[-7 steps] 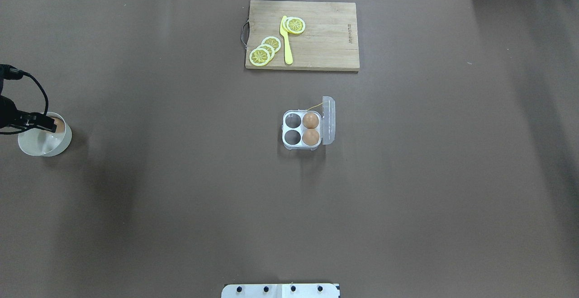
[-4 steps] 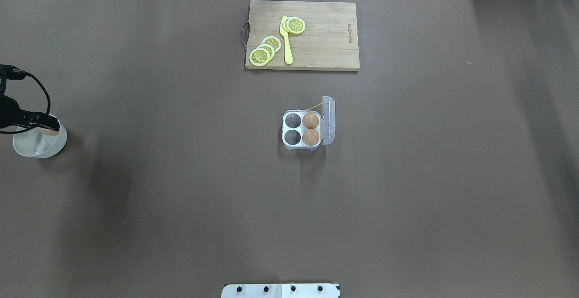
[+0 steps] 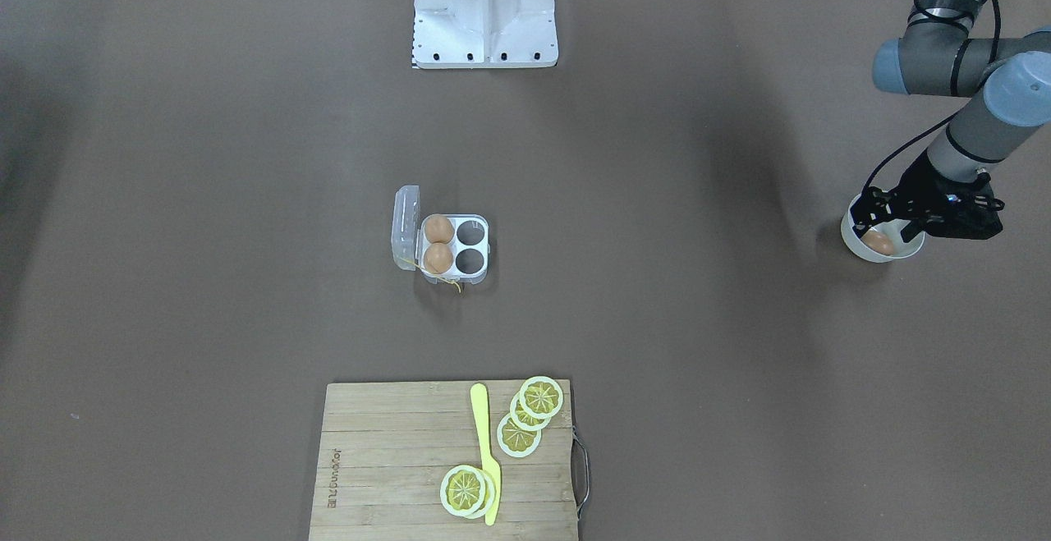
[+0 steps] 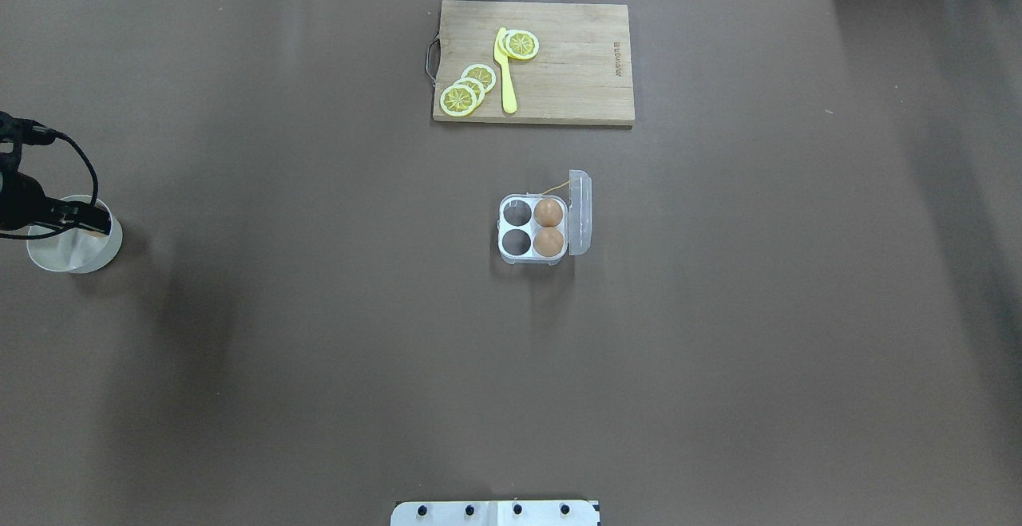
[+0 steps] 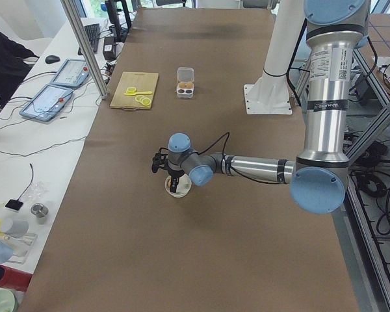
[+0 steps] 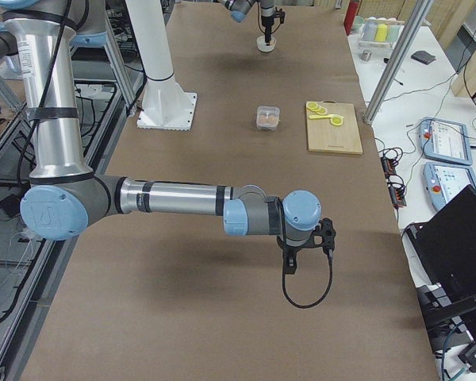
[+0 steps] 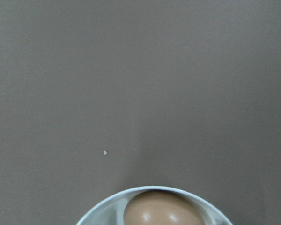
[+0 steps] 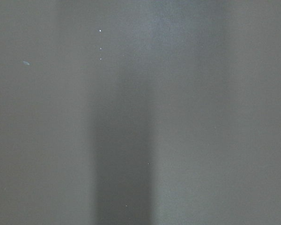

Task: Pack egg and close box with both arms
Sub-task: 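Close the left gripper on the brown egg and lift it from the bowl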

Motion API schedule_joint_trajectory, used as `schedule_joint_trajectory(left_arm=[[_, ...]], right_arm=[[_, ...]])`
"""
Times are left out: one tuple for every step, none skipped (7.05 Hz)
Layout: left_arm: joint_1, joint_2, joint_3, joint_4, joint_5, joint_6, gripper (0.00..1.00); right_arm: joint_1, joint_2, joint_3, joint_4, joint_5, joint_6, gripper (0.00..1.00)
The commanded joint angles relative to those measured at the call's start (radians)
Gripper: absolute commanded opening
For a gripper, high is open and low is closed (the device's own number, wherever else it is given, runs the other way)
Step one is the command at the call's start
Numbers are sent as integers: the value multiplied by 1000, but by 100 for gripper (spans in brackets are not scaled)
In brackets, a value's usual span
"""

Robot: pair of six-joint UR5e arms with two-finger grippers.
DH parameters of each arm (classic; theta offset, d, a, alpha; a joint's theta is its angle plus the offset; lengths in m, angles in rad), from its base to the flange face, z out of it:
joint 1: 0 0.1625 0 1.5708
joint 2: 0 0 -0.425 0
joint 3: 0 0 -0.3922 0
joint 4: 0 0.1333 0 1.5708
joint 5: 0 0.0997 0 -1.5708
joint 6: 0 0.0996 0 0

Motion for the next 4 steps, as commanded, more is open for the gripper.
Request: schedule_joint_trajectory(left_arm=[[9, -10, 6, 1, 1, -3, 84], [9, -14, 11, 1, 1, -3, 84], [9, -14, 11, 1, 1, -1, 84], [9, -14, 11, 1, 0, -1, 80]], right_arm=[[0, 0, -2, 0, 0, -2, 100], [0, 2, -4, 0, 0, 0, 100], [0, 2, -2, -1, 0, 0, 100], [0, 2, -2, 0, 0, 0, 100]])
